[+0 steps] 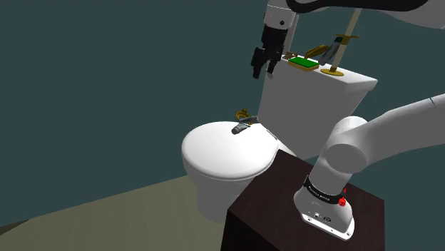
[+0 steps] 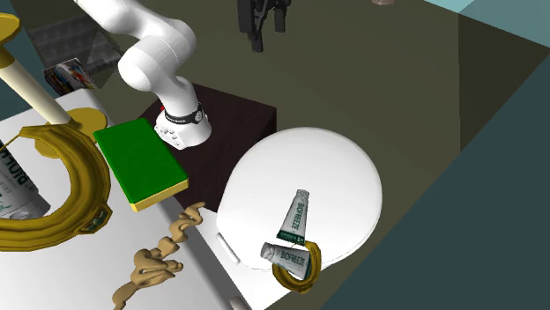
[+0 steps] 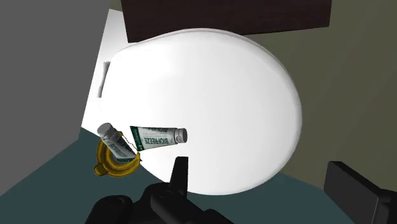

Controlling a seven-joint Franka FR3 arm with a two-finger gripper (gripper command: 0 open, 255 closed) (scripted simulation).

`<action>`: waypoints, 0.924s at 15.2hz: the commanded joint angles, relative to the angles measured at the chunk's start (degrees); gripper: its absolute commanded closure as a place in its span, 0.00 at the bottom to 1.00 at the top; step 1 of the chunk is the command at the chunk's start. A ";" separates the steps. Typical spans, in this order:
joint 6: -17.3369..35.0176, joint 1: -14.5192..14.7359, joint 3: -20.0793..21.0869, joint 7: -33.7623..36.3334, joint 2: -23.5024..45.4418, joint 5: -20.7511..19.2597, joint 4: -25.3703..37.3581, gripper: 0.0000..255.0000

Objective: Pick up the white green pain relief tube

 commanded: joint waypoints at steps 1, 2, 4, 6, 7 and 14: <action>0.00 0.00 0.00 0.00 0.00 0.00 0.00 0.00; 1.45 -0.67 0.21 1.73 1.58 0.13 -0.37 0.00; 4.31 -2.01 0.60 5.15 4.87 0.35 -0.93 0.00; 7.07 -3.30 0.89 8.54 8.31 0.53 -1.25 0.00; 8.42 -3.95 1.01 10.21 10.08 0.61 -1.33 0.00; 17.10 -8.07 1.09 21.57 23.04 0.92 -0.49 0.00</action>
